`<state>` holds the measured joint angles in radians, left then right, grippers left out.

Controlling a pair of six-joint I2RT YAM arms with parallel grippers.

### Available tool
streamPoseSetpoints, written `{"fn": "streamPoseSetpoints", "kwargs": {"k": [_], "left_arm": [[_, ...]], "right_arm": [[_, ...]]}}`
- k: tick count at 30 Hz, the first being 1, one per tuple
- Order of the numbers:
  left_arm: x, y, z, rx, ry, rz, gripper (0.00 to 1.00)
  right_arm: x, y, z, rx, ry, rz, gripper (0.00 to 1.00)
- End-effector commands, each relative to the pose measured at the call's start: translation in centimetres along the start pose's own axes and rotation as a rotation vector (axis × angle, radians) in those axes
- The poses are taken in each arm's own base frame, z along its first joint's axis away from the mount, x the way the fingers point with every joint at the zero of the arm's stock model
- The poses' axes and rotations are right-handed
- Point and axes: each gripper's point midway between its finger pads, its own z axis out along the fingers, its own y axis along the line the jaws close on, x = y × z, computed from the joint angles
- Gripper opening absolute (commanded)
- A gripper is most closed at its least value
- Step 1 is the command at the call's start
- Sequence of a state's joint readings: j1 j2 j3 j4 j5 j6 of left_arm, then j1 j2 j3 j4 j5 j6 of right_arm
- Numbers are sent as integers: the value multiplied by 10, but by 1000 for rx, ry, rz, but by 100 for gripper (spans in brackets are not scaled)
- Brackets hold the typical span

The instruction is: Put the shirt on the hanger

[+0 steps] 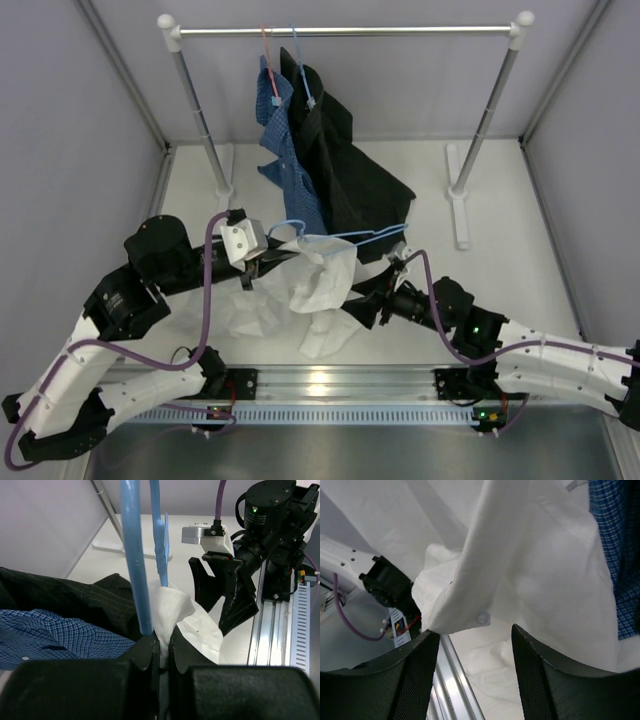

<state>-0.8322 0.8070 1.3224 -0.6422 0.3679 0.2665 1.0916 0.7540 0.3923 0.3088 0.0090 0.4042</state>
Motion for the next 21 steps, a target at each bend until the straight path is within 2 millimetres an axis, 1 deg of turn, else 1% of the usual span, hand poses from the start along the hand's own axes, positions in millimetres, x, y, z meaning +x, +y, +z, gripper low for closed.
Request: {"fn": "streamPoseSetpoints", "kwargs": {"k": [1,3,5,6,7,8,9,10,12,13,18,21], "left_arm": [[-23,10,1,-44,-92,26,0],[-23,10,1,-44,-92,26,0],[-21,11,0,-54,-89,25,0],[-20,15,0,-74,-87,25,0],[-22,16,0,-84,-94,26,0],[-22,18,-1,-92,-95,28,0],[-22,18,-1,-94,-96,29,0],[-23,18,-1,-95,-99,30,0],[-22,18,0,-90,-95,32,0],[-22,17,1,-84,-97,32,0],[-22,15,3,-73,-98,32,0],[-21,15,2,-73,-98,32,0]], "right_arm": [[-27,41,2,-208,-74,-2,57],[-26,37,-1,-190,-82,1,57],[-27,23,-2,-109,-100,22,56],[-30,15,-8,-65,-123,37,55],[-30,-8,-11,59,-151,86,54],[-32,-9,-15,60,-176,88,53],[-32,-6,-22,30,-202,77,53],[-36,3,-25,-20,-218,72,54],[-41,8,-29,-42,-230,74,54],[-34,2,-27,-9,-192,77,54],[-29,-6,-9,51,-138,68,52],[-30,-5,0,43,-146,67,51]]}}
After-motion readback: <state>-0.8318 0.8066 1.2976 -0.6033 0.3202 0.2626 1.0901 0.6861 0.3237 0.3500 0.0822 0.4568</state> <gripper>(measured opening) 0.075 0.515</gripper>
